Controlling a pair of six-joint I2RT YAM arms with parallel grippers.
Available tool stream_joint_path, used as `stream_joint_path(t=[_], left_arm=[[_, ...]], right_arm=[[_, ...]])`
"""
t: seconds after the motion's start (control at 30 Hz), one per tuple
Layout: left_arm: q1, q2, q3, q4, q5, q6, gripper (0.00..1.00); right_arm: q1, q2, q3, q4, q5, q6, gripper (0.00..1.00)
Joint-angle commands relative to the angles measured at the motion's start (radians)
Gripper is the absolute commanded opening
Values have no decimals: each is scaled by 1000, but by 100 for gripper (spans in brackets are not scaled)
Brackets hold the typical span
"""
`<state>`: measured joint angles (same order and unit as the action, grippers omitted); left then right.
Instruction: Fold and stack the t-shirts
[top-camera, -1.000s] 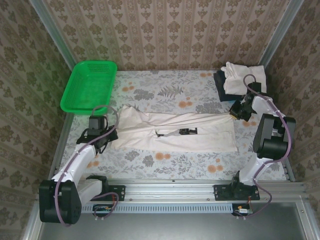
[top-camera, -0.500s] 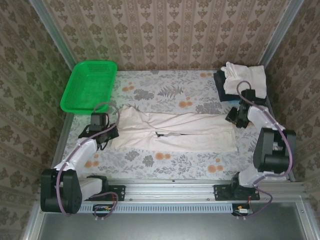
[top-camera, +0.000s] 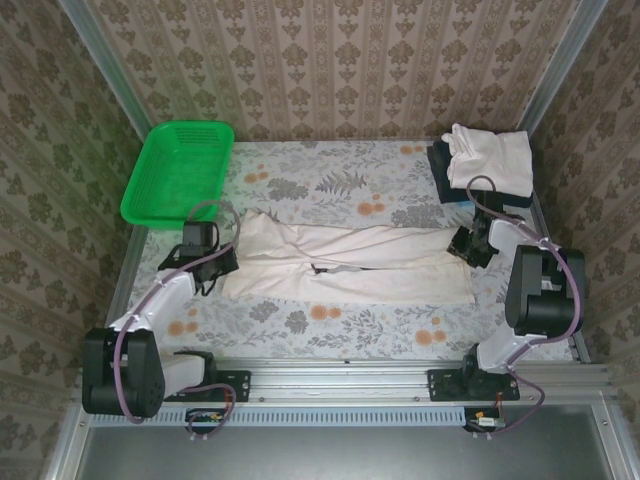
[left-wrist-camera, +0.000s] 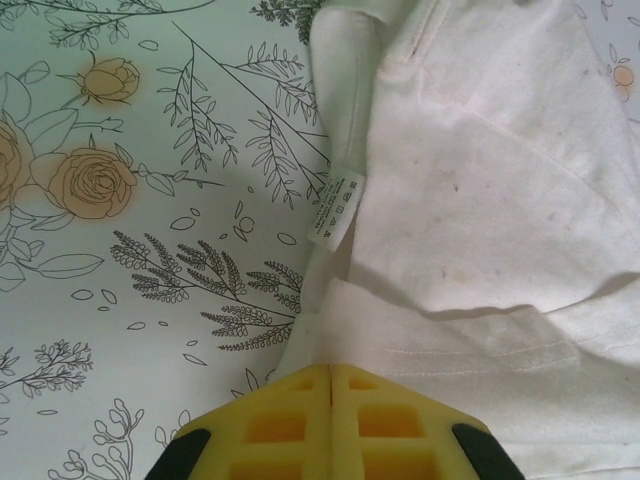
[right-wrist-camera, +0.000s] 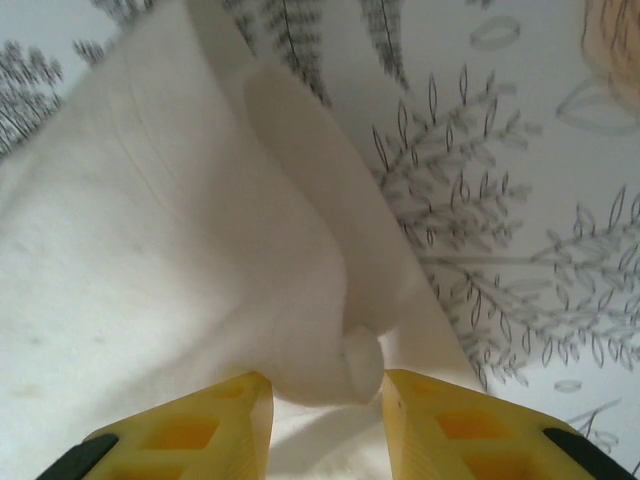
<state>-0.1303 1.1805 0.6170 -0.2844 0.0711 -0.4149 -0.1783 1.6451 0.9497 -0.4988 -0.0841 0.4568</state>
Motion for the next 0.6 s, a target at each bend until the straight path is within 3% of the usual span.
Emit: stream_joint_path(t=[0.0,0.27,0.43,0.57], left_arm=[[-6,-55,12,-26,-10,-2,0],[-56,-199,-75,-66,-3,-35,0],[-57,-207,-124,-63,-16,-64,0],[-61,-199,-136,-62,-15,-79,0]], right_arm=[[2,23,43,4,43,9,37],[2,29,45,-3,47,-3,28],[8,64,54,-4,27,-5,35],[12,53,51,-13,42,-3,13]])
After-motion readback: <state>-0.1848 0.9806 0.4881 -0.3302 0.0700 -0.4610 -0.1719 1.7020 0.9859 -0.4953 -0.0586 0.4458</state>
